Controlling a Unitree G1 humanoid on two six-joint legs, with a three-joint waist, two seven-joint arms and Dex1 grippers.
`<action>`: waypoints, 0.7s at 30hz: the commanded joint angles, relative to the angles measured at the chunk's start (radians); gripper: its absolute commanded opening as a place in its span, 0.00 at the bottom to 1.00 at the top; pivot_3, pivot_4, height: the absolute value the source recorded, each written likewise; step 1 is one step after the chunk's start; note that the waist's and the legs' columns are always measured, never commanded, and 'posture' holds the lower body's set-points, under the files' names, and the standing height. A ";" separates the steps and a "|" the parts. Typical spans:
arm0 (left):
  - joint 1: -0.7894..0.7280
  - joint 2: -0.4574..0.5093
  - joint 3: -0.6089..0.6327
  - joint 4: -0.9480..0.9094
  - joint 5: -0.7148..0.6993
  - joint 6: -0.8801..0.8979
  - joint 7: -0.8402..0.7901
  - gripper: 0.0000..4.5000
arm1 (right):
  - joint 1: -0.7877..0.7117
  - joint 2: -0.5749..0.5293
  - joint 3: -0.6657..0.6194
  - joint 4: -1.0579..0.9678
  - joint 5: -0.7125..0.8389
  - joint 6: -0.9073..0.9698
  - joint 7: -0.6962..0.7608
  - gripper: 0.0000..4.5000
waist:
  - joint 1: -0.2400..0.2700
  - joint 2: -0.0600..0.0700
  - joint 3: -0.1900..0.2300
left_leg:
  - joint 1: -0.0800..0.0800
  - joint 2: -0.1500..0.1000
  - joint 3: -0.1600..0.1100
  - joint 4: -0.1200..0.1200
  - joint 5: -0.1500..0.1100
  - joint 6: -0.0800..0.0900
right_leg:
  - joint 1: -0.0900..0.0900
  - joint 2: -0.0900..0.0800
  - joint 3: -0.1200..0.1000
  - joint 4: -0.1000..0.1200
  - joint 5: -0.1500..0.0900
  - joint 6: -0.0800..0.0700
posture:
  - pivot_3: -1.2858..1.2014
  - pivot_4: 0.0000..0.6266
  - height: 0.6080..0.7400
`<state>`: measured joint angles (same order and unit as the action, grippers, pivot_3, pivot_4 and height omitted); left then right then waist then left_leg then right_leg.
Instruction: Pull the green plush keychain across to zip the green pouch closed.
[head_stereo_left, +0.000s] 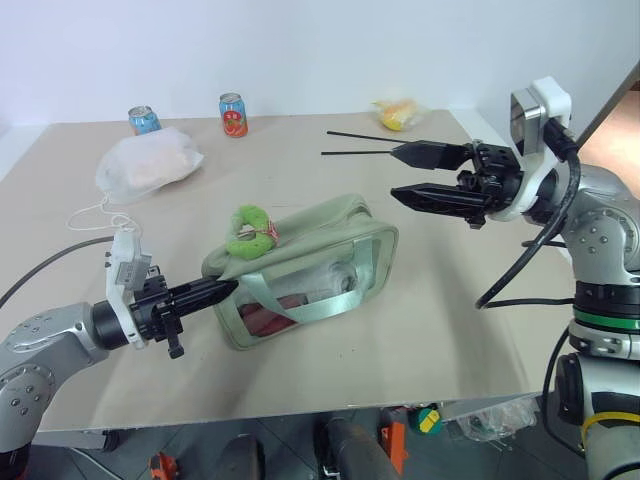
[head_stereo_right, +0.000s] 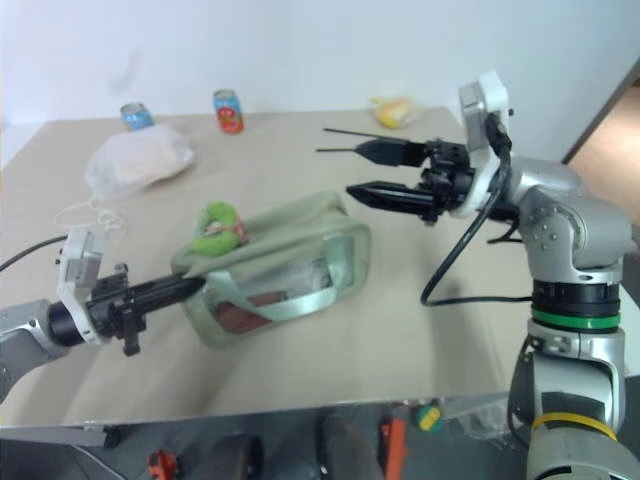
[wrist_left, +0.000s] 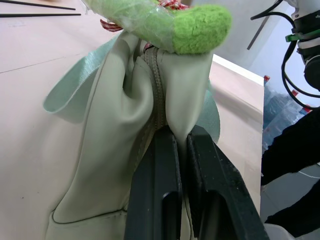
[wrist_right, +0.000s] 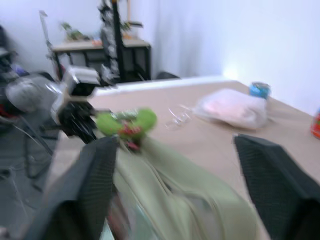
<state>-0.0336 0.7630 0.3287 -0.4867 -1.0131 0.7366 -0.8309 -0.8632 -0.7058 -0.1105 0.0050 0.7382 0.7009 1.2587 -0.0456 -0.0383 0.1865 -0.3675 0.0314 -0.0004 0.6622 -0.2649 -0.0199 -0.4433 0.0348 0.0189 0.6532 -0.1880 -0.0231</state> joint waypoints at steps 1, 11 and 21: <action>-0.011 0.002 -0.020 0.013 0.011 0.004 -0.004 0.00 | -0.034 0.006 0.158 -0.083 -0.141 -0.111 0.027 0.83 | 0.000 0.000 0.000 | 0.000 0.000 0.000 0.000 0.000 0.000 | 0.000 0.000 0.000 0.000 0.000 0.000 | 0.52 0.24 1.00; -0.066 0.007 -0.047 0.046 0.022 0.010 -0.025 0.00 | -0.207 0.177 0.416 0.103 -0.484 -0.459 0.032 0.83 | 0.000 0.001 0.000 | 0.001 0.000 0.000 0.000 0.000 0.000 | -0.001 -0.002 0.000 -0.001 0.000 0.000 | 0.52 0.24 1.00; -0.075 0.003 -0.053 0.055 0.028 0.006 -0.036 0.00 | -0.252 0.265 0.409 0.120 -0.462 -0.448 0.096 0.83 | 0.009 0.001 0.000 | -0.001 -0.002 -0.001 0.000 0.000 0.000 | -0.001 -0.005 -0.002 -0.002 0.000 0.000 | 0.52 0.24 1.00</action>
<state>-0.1084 0.7631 0.2783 -0.4374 -0.9904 0.7417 -0.8611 -1.0949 -0.4406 0.3175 0.1444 0.2566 0.2470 1.3361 -0.0367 -0.0378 0.1863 -0.3686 0.0298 -0.0010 0.6624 -0.2649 -0.0201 -0.4442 0.0293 0.0171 0.6514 -0.1879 -0.0227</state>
